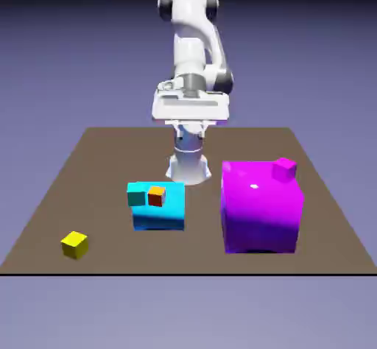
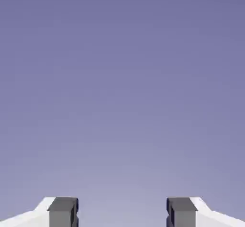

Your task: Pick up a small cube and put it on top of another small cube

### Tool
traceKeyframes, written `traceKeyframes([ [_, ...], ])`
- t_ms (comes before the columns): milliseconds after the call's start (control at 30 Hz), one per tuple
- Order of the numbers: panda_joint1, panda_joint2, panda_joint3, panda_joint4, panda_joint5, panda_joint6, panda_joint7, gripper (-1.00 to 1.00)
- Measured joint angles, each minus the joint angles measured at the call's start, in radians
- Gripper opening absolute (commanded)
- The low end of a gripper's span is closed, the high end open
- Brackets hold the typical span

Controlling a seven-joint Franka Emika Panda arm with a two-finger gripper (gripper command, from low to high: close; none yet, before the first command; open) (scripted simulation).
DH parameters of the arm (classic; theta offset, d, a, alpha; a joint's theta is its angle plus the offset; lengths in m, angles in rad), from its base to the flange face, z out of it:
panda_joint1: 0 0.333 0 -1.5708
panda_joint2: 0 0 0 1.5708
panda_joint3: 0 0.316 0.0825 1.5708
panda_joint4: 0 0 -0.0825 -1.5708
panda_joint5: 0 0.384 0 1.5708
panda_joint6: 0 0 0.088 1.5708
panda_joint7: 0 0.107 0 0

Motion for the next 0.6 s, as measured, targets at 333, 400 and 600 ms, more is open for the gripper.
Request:
traceKeyframes([
  [333, -0.098, 0.362, -0.117, 0.188, 0.243, -0.05, -0.242, 0.0],
  [400, -0.12, 0.435, -0.141, 0.226, 0.292, -0.06, -0.291, 0.0],
  [600, -0.178, 0.652, -0.211, 0.338, 0.438, -0.089, -0.436, 0.0],
])
